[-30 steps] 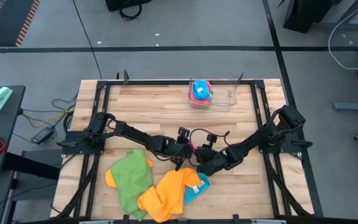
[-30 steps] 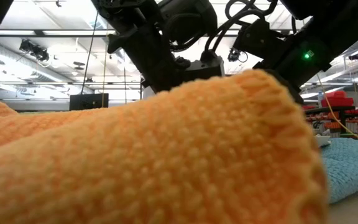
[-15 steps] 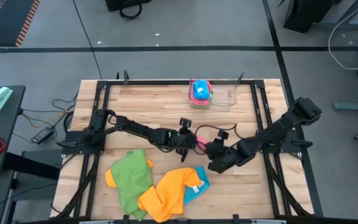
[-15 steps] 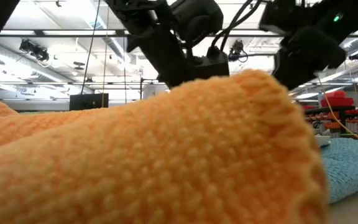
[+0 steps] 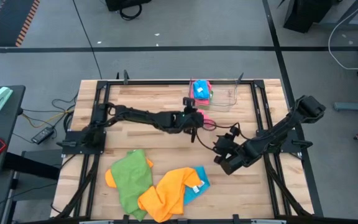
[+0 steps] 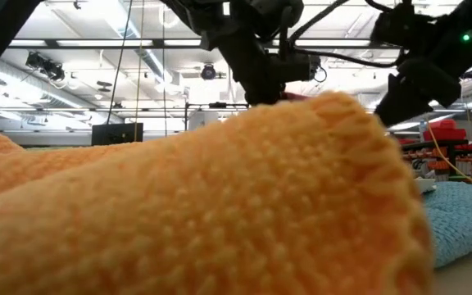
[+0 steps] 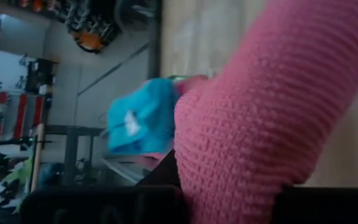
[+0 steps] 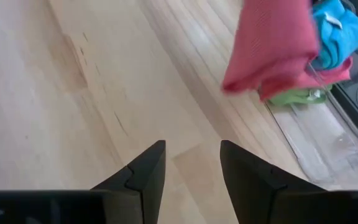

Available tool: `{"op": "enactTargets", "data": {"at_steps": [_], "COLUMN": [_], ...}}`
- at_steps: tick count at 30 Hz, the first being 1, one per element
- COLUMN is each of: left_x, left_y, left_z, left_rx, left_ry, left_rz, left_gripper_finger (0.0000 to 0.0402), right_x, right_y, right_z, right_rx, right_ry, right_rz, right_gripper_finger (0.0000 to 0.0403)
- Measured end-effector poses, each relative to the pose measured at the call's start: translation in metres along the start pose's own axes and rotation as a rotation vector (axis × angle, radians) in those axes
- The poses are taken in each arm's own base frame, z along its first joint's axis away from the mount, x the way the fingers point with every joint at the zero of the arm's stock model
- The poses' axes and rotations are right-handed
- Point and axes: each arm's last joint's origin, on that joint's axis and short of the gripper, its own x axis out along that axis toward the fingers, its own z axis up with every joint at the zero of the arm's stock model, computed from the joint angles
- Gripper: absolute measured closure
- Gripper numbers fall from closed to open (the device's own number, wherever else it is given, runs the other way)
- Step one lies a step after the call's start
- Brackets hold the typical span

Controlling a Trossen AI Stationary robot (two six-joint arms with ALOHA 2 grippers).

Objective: Fold microfiber towels
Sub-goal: Put the pink towel into the transparent bin

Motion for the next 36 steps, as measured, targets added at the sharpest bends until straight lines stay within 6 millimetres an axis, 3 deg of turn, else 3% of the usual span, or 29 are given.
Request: {"op": "enactTargets", "data": {"at_steps": [6,11,19,24,30,36], "left_x": [0.019,0.026,0.027,0.032,0.045,0.063], "left_y": [0.029,0.033,0.036,0.047,0.068,0.089], "left_z": [-0.009,-0.018,-0.017,-0.01,-0.01,-0.025], "left_rx": [-0.033,-0.022,0.074,0.159,0.352,0.412], "left_ry": [0.041,0.085,0.073,-0.026,-0.287,-0.411], "left_rz": [0.043,0.033,0.039,0.064,0.018,-0.007], "left_gripper_finger": [0.0353,0.0363,0.0364,0.0355,0.0369,0.0359], "right_x": [0.001,-0.005,-0.014,-0.022,-0.04,-0.045], "right_y": [-0.001,-0.01,-0.05,-0.078,-0.104,-0.112], "right_z": [-0.003,0.004,0.031,0.042,0.046,0.045], "right_rx": [0.003,-0.039,0.027,0.061,0.162,0.146], "right_ry": [-0.007,-0.1,-0.134,-0.161,-0.218,-0.228], "right_rz": [-0.015,-0.074,-0.083,-0.084,-0.056,-0.056], "right_gripper_finger": [0.024,0.0238,0.0202,0.0187,0.0185,0.0184]}}
